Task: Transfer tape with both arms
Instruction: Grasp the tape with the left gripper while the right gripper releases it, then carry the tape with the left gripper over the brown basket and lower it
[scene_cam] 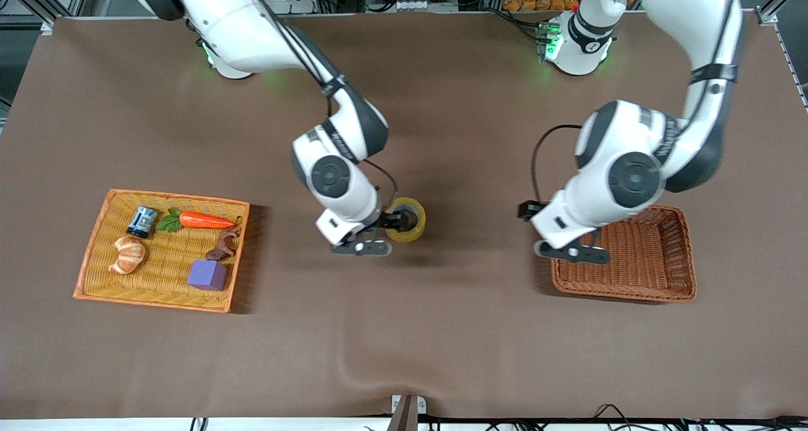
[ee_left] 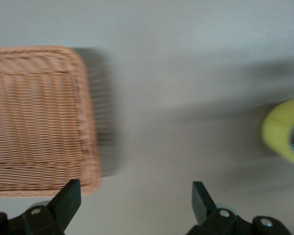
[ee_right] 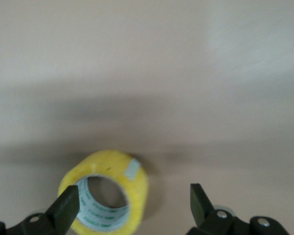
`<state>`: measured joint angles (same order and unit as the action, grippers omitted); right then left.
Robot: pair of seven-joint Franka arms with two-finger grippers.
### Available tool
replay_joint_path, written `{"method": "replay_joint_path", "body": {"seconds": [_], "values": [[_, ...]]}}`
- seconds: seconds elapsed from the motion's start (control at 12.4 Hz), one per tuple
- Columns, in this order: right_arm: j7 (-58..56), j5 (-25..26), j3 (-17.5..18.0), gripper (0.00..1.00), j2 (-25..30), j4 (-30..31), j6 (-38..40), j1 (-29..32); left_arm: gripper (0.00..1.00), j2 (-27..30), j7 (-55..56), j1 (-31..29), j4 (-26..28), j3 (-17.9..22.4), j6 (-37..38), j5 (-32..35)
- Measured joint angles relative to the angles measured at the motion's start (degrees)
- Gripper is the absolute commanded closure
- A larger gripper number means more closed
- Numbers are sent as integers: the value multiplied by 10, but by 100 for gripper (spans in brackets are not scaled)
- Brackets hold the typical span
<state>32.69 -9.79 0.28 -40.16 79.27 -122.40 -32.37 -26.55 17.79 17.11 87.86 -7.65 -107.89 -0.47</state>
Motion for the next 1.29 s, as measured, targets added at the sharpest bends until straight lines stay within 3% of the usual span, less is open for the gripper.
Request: {"method": "replay_joint_path", "body": {"seconds": [0.57,0.81,0.97,1.13,1.21,1.29], "values": [[-263,2,-6,0,100,34,124,189,0,-111,221,138,1,-1,-163,-2],[-335,45,-7,0,189,102,136,258,0,-153,255,168,0,0,-232,-2],[-385,70,-6,0,278,153,157,292,0,-166,258,173,-2,1,-252,-2],[-429,79,-7,0,372,191,183,333,31,-180,258,180,-2,3,-277,-2],[-435,85,-9,0,404,204,197,347,55,-187,258,186,-2,5,-288,-2],[-435,89,-17,0,423,213,202,351,94,-193,258,190,-2,6,-294,-2]]}}
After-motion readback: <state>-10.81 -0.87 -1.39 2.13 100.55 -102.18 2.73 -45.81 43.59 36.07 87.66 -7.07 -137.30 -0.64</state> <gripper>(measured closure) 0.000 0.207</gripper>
